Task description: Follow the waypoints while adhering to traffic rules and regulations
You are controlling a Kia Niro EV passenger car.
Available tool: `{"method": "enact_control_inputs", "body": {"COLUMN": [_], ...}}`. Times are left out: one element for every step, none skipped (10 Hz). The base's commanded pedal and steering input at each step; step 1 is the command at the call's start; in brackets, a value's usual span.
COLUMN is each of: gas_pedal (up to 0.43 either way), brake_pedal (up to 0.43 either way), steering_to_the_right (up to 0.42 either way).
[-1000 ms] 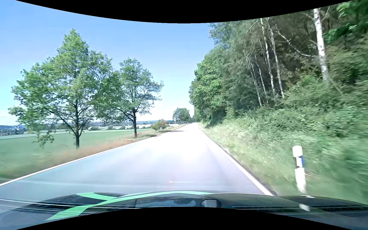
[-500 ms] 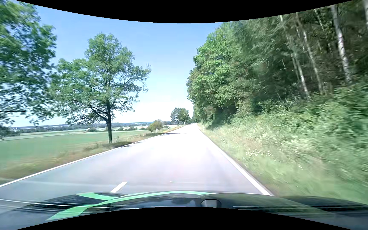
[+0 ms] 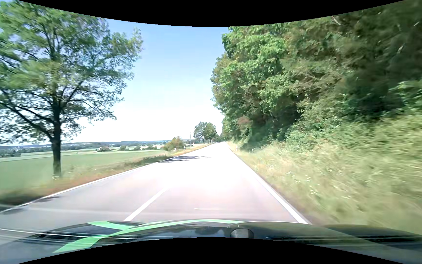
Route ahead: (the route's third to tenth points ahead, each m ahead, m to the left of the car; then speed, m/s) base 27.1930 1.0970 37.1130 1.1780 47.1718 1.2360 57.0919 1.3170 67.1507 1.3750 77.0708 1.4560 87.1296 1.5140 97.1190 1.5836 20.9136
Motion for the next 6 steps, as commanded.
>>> {"method": "enact_control_inputs", "body": {"gas_pedal": [0.287,0.299,0.311,0.311,0.311,0.311], "brake_pedal": [0.000,0.000,0.000,0.000,0.000,0.000], "steering_to_the_right": [-0.004,-0.004,-0.004,-0.004,-0.004,-0.004]}}
